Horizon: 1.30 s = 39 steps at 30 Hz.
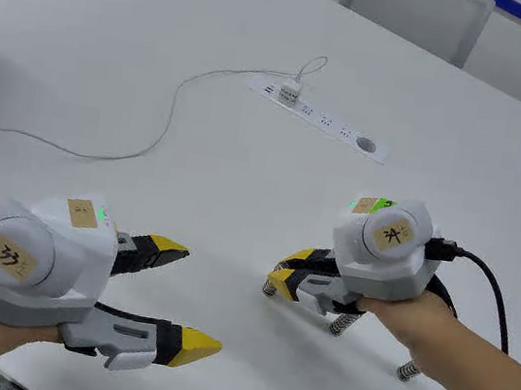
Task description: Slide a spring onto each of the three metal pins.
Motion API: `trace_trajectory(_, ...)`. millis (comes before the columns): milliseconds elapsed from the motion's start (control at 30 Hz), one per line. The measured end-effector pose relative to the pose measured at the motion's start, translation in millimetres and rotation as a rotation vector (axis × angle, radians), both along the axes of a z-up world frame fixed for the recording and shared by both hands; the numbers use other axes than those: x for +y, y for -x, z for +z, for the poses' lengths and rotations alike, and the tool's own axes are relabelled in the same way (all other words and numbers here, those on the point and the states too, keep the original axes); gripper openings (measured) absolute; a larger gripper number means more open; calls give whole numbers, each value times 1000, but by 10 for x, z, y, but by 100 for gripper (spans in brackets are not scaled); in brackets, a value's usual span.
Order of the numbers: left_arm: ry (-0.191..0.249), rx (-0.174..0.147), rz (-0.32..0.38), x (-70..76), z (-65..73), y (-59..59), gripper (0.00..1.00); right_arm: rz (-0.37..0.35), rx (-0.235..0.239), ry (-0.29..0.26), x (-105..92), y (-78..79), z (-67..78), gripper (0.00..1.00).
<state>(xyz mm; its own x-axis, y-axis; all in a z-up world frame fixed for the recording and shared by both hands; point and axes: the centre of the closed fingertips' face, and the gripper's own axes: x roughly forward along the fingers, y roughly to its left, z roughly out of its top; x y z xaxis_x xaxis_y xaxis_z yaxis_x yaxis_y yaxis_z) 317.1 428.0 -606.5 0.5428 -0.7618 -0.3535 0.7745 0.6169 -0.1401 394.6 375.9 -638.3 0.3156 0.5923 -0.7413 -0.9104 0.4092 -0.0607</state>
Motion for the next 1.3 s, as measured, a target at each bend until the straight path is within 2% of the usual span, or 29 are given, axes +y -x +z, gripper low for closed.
trace_trajectory(267, -3, 3, -4, 1, -10, 9, 67, -16, 2, -14, -19, -11, -2, 11)
trace_trajectory(400, -6, 4, -4, 0, -17, 11, 67, -24, 2, -39, -25, -9, 49, 14)
trace_trajectory(767, -27, 7, -13, -3, -50, 27, 67, -49, -40, -83, -131, 10, 248, 18)
trace_trajectory(800, -29, 4, -15, -6, -43, 30, 67, -55, -53, -103, -146, 5, 285, 19)
trace_trajectory(933, -27, -2, -21, -28, -15, 47, 68, -78, -54, -161, -205, 27, 388, 23)
trace_trajectory(1067, -34, -7, -32, -47, -17, 59, 68, -92, -60, -194, -292, 54, 472, 25)
trace_trajectory(1100, -37, -6, -38, -53, -26, 63, 68, -106, -63, -251, -282, 53, 545, 26)
trace_trajectory(1133, -43, -9, -46, -55, -33, 67, 67, -143, -38, -311, -295, 63, 614, 28)
trace_trajectory(1167, -47, -9, -50, -54, -35, 69, 67, -159, -27, -341, -311, 68, 656, 29)
trace_trajectory(1300, -45, -14, -39, -12, 5, 10, 67, -195, -46, -362, -488, 72, 778, 31)
